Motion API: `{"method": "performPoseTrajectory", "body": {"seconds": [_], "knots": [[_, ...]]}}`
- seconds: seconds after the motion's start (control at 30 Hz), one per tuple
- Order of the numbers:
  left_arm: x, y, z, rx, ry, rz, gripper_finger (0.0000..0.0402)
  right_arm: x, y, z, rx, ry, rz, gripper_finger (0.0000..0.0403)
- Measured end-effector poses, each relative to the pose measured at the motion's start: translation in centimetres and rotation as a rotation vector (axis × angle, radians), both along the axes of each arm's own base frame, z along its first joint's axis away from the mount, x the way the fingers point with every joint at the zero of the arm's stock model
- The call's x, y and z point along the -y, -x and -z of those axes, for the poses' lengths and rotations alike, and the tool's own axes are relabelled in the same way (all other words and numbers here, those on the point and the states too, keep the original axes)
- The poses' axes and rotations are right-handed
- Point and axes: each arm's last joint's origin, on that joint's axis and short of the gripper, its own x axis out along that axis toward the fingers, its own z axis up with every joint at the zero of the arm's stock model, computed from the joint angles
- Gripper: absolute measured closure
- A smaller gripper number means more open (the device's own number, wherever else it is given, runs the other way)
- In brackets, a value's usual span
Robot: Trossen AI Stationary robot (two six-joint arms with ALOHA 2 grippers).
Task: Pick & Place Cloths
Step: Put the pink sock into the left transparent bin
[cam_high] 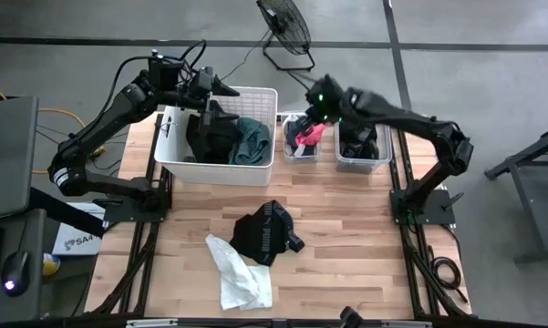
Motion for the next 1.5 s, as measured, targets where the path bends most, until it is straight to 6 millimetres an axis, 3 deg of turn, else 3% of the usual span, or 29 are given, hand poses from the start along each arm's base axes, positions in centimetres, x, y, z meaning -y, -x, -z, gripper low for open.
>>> {"method": "performPoseTrajectory", "body": {"seconds": [0.13, 0.23, 0.43, 0.8, 1.03, 1.33, 1.5], "knots": [[0.0, 0.0, 0.0, -0.001, -0.010, 0.002, 0.0065, 1.1, 0.4, -1.6, -0.134, -0.058, -0.119, 0.0399], [0.0, 0.0, 0.0, -0.001, -0.011, 0.002, 0.0065, 1.6, 0.1, -1.5, -0.191, -0.082, -0.233, 0.0399], [0.0, 0.0, 0.0, -0.001, -0.009, 0.002, 0.0065, 2.5, -1.0, 1.4, -0.361, -0.093, -0.388, 0.0399], [0.1, 0.1, 0.2, -0.020, 0.009, 0.002, 0.0065, 4.0, -3.3, 7.7, -0.596, -0.157, -0.404, 0.0399], [0.1, 0.1, 0.2, -0.021, 0.010, 0.001, 0.0065, 4.6, -4.3, 11.0, -0.667, -0.192, -0.508, 0.0399], [0.0, 0.1, 0.2, -0.020, 0.032, -0.005, 0.0065, 5.2, -5.9, 11.8, -0.593, -0.089, -0.658, 0.0399], [0.1, 0.1, 0.2, -0.019, 0.041, -0.008, 0.0065, 5.5, -5.6, 11.9, -0.609, -0.097, -0.660, 0.0399]]}}
